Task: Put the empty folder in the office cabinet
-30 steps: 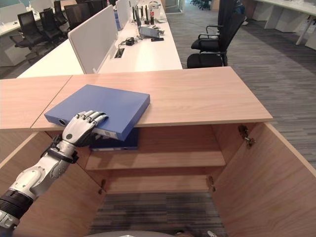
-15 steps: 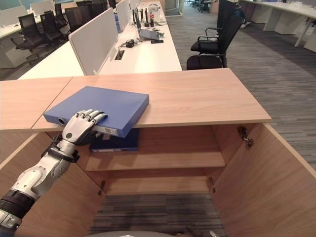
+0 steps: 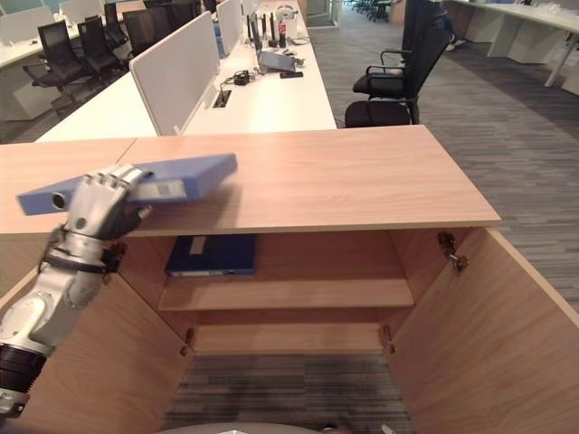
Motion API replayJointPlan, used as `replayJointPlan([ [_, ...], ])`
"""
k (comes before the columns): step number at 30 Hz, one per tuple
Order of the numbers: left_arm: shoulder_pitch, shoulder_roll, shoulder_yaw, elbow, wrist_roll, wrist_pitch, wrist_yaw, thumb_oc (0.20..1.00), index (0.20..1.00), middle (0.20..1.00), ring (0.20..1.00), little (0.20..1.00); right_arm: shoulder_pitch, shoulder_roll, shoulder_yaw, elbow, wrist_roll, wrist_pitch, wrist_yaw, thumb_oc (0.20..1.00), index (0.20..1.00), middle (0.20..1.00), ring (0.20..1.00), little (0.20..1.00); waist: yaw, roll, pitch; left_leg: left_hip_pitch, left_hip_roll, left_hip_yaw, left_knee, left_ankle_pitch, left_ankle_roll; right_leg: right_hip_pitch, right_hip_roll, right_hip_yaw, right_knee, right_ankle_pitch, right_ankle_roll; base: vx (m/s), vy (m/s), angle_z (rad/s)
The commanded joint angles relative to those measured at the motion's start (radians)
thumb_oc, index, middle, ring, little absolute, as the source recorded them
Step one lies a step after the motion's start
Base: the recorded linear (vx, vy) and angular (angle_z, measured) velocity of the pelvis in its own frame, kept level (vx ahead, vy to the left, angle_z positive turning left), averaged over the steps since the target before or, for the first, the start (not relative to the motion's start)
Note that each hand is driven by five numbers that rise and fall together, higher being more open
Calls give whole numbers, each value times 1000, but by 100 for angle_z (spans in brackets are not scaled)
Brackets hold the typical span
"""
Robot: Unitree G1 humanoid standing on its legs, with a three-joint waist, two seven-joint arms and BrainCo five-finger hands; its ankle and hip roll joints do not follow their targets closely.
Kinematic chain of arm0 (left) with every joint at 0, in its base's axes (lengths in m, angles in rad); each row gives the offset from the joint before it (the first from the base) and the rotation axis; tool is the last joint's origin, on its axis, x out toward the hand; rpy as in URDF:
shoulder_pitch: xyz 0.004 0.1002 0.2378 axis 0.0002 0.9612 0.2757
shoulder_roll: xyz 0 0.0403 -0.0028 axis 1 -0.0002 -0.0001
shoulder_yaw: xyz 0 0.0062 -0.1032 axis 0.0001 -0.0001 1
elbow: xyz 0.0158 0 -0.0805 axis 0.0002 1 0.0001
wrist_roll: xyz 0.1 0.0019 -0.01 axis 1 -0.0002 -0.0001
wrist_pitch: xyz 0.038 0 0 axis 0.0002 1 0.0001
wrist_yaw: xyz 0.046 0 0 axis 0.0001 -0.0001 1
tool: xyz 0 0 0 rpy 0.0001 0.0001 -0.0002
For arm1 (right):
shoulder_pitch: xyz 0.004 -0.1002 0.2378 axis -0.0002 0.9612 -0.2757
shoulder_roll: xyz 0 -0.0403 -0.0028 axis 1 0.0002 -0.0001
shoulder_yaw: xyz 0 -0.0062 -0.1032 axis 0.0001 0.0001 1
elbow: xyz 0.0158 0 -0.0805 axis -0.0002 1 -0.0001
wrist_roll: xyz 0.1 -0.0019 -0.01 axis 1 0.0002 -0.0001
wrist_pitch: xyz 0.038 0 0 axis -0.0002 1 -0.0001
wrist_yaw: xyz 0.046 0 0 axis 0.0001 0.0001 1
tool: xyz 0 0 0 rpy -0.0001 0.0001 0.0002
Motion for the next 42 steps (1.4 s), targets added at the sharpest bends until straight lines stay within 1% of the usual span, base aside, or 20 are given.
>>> replayJointPlan([
  [1, -142, 33, 91, -93, -85, -9, 104, 200, 200, 200, 200, 200, -93, 18, 7, 59, -7, -18, -11, 1000, 1000, 1000, 1000, 1000, 20, -26, 40, 6, -16, -8, 12, -36, -28, 83, -35, -53, 21, -103, 90, 0, 0, 0],
  [5, -165, 9, 110, -146, -143, -31, 102, 200, 200, 200, 200, 200, -102, 20, 10, 55, 1, -19, -9, 1000, 1000, 1000, 1000, 1000, 17, -18, 48, 5, -21, -27, 12, -37, -22, 59, -45, -59, 94, -122, 84, -21, 7, 7],
  [7, -190, -18, 116, -191, -217, -62, 87, 200, 200, 200, 200, 200, -117, 22, 12, 49, 5, -18, -6, 1000, 1000, 1000, 1000, 1000, 16, -8, 61, 1, -21, -44, 12, -37, -16, 20, -56, -61, 169, -143, 81, -52, 22, 20],
  [8, -190, -19, 118, -193, -220, -62, 84, 200, 200, 200, 200, 200, -118, 21, 11, 49, 6, -18, -6, 1000, 1000, 1000, 1000, 1000, 16, -7, 62, 0, -21, -45, 12, -37, -16, 17, -57, -62, 176, -146, 81, -35, 7, 24],
  [10, -191, -51, 123, -229, -311, -101, 39, 200, 200, 200, 200, 200, -127, 25, 22, 43, 0, -15, 4, 1000, 1000, 1000, 1000, 1000, 21, -4, 63, -3, -25, -59, 12, -36, -13, 13, -59, -69, 183, -163, 74, -18, -8, 13],
  [13, -183, -63, 132, -250, -358, -119, 9, 200, 200, 200, 200, 200, -129, 25, 23, 40, -1, -12, 9, 1000, 1000, 1000, 1000, 1000, 24, -3, 60, -5, -26, -65, 12, -35, -14, 21, -56, -74, 169, -164, 70, 11, -26, 11],
  [15, -143, -108, 158, -295, -620, -193, -71, 200, 200, 200, 200, 200, -127, 22, 32, 23, -3, -6, 29, 1000, 1000, 1000, 1000, 1000, 37, -5, 49, -9, -25, -78, 12, -25, -18, 53, -47, -89, 116, -157, 64, 42, -61, 19],
  [16, -120, -124, 178, -312, -780, -229, -144, 200, 200, 200, 200, 200, -128, 18, 32, 14, -2, -2, 37, 1000, 1000, 1000, 1000, 1000, 43, -4, 48, -9, -25, -85, 12, -24, -19, 68, -44, -92, 98, -154, 61, 21, -43, 18],
  [17, -107, -131, 186, -319, -870, -241, -190, 200, 200, 200, 200, 200, -129, 14, 32, 8, -3, 1, 42, 1000, 1000, 1000, 1000, 1000, 46, -4, 46, -8, -25, -88, 12, -24, -19, 74, -43, -93, 92, -154, 60, 5, -24, 8],
  [18, -103, -130, 193, -320, -884, -242, -201, 200, 200, 200, 200, 200, -128, 12, 33, 7, -3, 2, 43, 1000, 1000, 1000, 1000, 1000, 44, -3, 46, -7, -25, -89, 12, -25, -20, 77, -43, -94, 89, -153, 60, -1, -17, 5],
  [19, -81, -136, 205, -332, -993, -248, -260, 200, 200, 200, 200, 200, -130, 9, 31, 1, -3, 5, 51, 1000, 1000, 1000, 1000, 1000, 50, -3, 46, -7, -25, -91, 12, -27, -20, 87, -43, -95, 81, -153, 58, -2, -11, 8],
  [21, -55, -133, 221, -348, -1111, -249, -336, 200, 200, 200, 200, 200, -131, 3, 28, -6, -5, 12, 62, 1000, 1000, 1000, 1000, 1000, 53, -2, 45, -3, -26, -95, 12, -27, -21, 99, -41, -95, 68, -152, 55, -3, -6, 11],
  [24, -21, -126, 242, -367, -1207, -251, -396, 200, 200, 200, 200, 200, -130, -3, 27, -5, -10, 16, 70, 1000, 1000, 1000, 1000, 1000, 57, 0, 44, 0, -27, -98, 12, -28, -23, 108, -39, -95, 50, -148, 55, -2, 0, 5],
  [26, 7, -123, 255, -371, -1322, -243, -469, 200, 200, 200, 200, 200, -129, -7, 29, 0, -17, 19, 77, 1000, 1000, 1000, 1000, 1000, 60, 1, 42, 1, -26, -100, 12, -29, -24, 117, -36, -92, 29, -141, 55, 0, 0, 0],
  [27, 24, -122, 267, -363, -1410, -236, -517, 200, 200, 200, 200, 200, -130, -10, 31, 6, -24, 23, 85, 1000, 1000, 1000, 1000, 1000, 63, 2, 41, 0, -25, -100, 12, -28, -25, 118, -35, -91, 20, -138, 54, 0, 0, 0],
  [28, 25, -121, 269, -361, -1415, -237, -521, 200, 200, 200, 200, 200, -131, -10, 32, 7, -24, 23, 85, 1000, 1000, 1000, 1000, 1000, 63, 2, 41, 0, -24, -100, 12, -28, -25, 118, -34, -90, 20, -138, 54, 0, 0, 0],
  [30, 37, -147, 269, -358, -1513, -231, -560, 200, 200, 200, 200, 200, -133, -8, 40, 20, -39, 28, 90, 1000, 1000, 1000, 1000, 1000, 68, 2, 43, -3, -24, -99, 12, -26, -26, 118, -34, -85, 16, -137, 54, 0, 0, 0],
  [34, 43, -162, 276, -345, -1602, -227, -595, 200, 200, 200, 200, 200, -132, -9, 45, 32, -54, 32, 98, 1000, 1000, 1000, 1000, 1000, 68, 2, 42, -5, -25, -100, 12, -27, -25, 119, -33, -80, 14, -137, 54, 0, 0, 0],
  [35, 41, -170, 276, -339, -1658, -219, -617, 200, 200, 200, 200, 200, -131, -10, 49, 40, -65, 34, 100, 1000, 1000, 1000, 1000, 1000, 68, 1, 42, -6, -26, -100, 12, -27, -24, 119, -33, -77, 12, -136, 55, 0, 0, 0],
  [42, 38, -129, 250, -322, -1786, -177, -693, 200, 200, 200, 200, 200, -137, -11, 59, 51, -80, 40, 109, 1000, 1000, 1000, 1000, 1000, 68, 5, 39, -7, -29, -101, 12, -28, -22, 117, -35, -73, 12, -130, 57, 0, 0, 0],
])
